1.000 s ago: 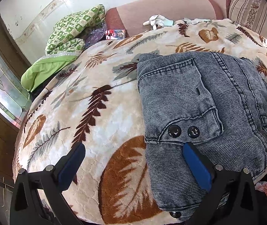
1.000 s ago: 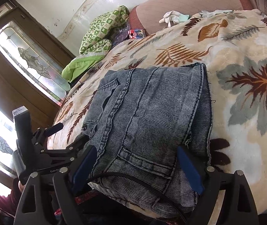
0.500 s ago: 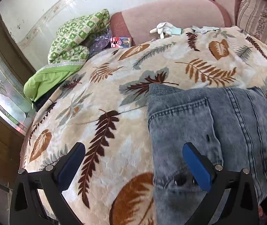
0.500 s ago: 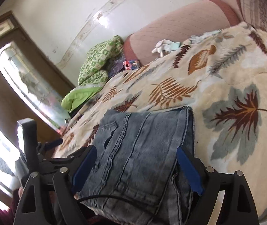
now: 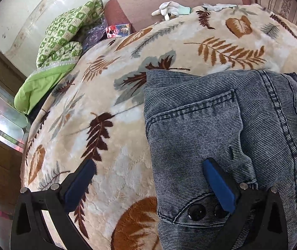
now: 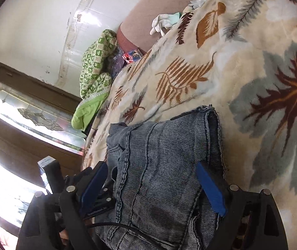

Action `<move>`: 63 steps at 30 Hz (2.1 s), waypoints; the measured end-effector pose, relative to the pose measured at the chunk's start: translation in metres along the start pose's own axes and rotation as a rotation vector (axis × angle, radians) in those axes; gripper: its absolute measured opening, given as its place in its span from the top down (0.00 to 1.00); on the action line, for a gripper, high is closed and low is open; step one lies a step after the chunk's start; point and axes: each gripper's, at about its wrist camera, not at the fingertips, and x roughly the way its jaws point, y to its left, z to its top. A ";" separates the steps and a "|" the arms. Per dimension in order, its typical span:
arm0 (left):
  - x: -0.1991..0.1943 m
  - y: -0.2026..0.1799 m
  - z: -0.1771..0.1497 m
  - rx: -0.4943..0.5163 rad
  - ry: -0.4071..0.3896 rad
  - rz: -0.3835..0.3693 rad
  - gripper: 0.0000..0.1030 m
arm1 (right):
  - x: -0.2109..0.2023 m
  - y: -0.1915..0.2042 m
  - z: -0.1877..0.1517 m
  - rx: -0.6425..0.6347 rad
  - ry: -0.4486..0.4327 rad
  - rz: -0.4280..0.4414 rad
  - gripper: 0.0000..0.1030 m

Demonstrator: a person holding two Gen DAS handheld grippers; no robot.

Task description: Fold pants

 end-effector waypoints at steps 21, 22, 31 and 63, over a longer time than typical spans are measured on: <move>0.004 -0.002 0.001 -0.037 0.056 0.017 0.00 | -0.024 0.025 -0.011 -0.064 -0.046 0.138 0.14; 0.004 -0.002 0.001 -0.033 0.056 0.019 0.00 | -0.022 0.023 -0.011 -0.050 -0.035 0.136 0.14; 0.001 -0.005 -0.001 -0.020 0.048 0.030 0.00 | 0.000 0.006 -0.012 0.014 0.068 0.103 0.14; -0.030 -0.007 -0.028 0.030 -0.028 -0.078 0.00 | 0.003 0.027 -0.026 -0.108 0.089 0.048 0.14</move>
